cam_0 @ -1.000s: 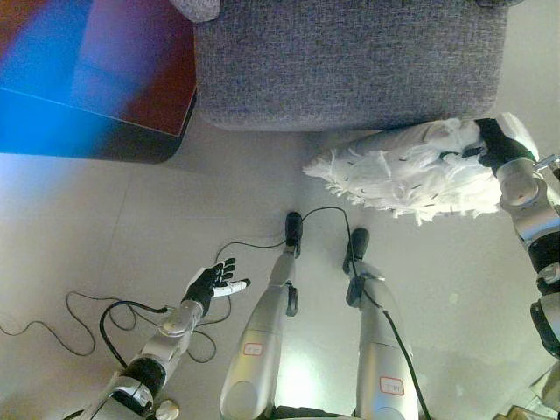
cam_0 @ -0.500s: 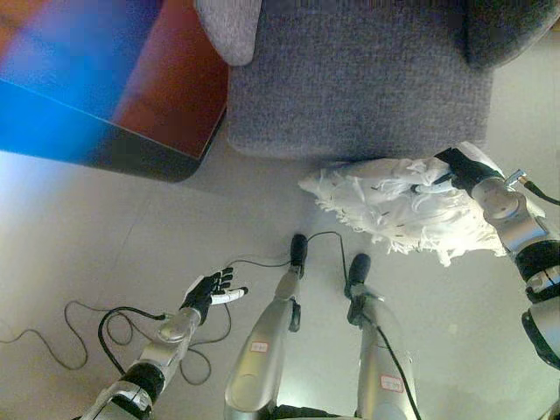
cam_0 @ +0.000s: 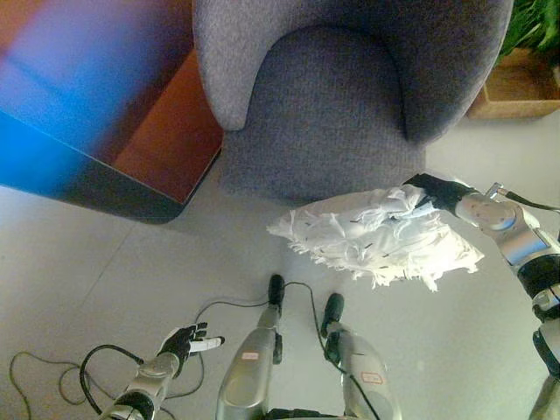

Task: Pick up the pillow and put it on the sofa.

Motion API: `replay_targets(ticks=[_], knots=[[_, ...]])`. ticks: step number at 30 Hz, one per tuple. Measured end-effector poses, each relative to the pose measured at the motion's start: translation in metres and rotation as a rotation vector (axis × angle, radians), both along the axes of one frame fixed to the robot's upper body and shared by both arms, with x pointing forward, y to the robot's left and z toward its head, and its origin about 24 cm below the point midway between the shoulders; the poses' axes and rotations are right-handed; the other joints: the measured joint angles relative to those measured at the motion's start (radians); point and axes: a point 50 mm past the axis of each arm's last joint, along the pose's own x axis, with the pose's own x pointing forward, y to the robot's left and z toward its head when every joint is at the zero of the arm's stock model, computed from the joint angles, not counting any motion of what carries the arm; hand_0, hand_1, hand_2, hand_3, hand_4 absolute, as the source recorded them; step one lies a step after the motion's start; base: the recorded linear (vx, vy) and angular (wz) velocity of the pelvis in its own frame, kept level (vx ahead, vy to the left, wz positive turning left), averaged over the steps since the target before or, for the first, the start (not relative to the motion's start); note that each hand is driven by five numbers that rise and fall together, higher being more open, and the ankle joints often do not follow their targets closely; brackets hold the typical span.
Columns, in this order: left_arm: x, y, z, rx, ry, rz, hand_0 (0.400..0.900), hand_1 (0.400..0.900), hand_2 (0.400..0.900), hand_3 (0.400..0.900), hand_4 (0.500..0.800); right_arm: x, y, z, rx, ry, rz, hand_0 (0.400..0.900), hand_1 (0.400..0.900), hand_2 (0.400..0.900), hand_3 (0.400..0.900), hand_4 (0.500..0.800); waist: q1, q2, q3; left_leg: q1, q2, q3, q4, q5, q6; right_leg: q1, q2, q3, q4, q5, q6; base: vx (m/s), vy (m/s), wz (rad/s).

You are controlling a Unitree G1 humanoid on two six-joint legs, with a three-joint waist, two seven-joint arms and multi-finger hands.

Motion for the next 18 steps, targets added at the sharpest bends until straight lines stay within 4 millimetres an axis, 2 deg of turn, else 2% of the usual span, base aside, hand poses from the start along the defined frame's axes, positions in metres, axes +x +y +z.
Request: replay_targets(ticks=[5, 8, 11, 14, 18], knots=[[-0.01, 0.003, -0.005, 0.018, 0.06, 0.006, 0.9, 0.9, 0.9, 0.9, 0.8, -0.002, 0.002, 0.003, 0.049, 0.021, 0.033, 0.4, 0.4, 0.4, 0.4, 0.5, 0.005, -0.028, -0.027, 0.042, 0.002, -0.005, 0.0, -0.019, -0.005, 0.087, 0.014, -0.01, -0.09, 0.027, 0.004, 0.15, 0.018, 0.02], [-0.024, 0.007, -0.01, 0.028, 0.111, 0.02, 0.9, 0.9, 0.9, 0.9, 0.8, -0.002, 0.004, 0.009, 0.076, 0.022, 0.055, 0.4, 0.4, 0.4, 0.4, 0.5, 0.005, -0.046, -0.053, 0.078, 0.0, -0.003, -0.001, -0.034, -0.008, 0.152, 0.02, -0.01, -0.149, 0.046, 0.007, 0.15, 0.021, 0.03], [-0.048, 0.009, -0.02, 0.052, 0.208, 0.009, 0.9, 0.9, 0.9, 0.9, 0.8, -0.004, 0.004, 0.011, 0.102, 0.045, 0.073, 0.4, 0.4, 0.4, 0.4, 0.5, 0.006, -0.074, -0.119, 0.113, -0.004, -0.001, -0.001, -0.055, -0.011, 0.217, 0.025, -0.01, -0.218, 0.063, 0.009, 0.17, 0.022, 0.02], [-0.07, 0.004, -0.028, 0.044, 0.277, 0.008, 0.9, 0.9, 0.9, 0.9, 0.8, -0.005, 0.002, 0.013, 0.134, 0.07, 0.072, 0.4, 0.4, 0.4, 0.4, 0.5, 0.007, -0.091, -0.179, 0.137, -0.006, -0.002, -0.001, -0.068, -0.015, 0.25, 0.027, -0.009, -0.237, 0.063, 0.01, 0.15, 0.018, 0.03], [-0.079, -0.006, -0.034, 0.033, 0.319, -0.017, 0.9, 0.9, 0.9, 0.9, 0.8, 0.0, -0.001, 0.03, 0.167, 0.058, 0.055, 0.4, 0.4, 0.4, 0.4, 0.5, 0.008, -0.096, -0.201, 0.167, -0.006, -0.001, -0.001, -0.072, -0.017, 0.282, 0.028, -0.008, -0.238, 0.057, 0.013, 0.12, 0.019, 0.04]])
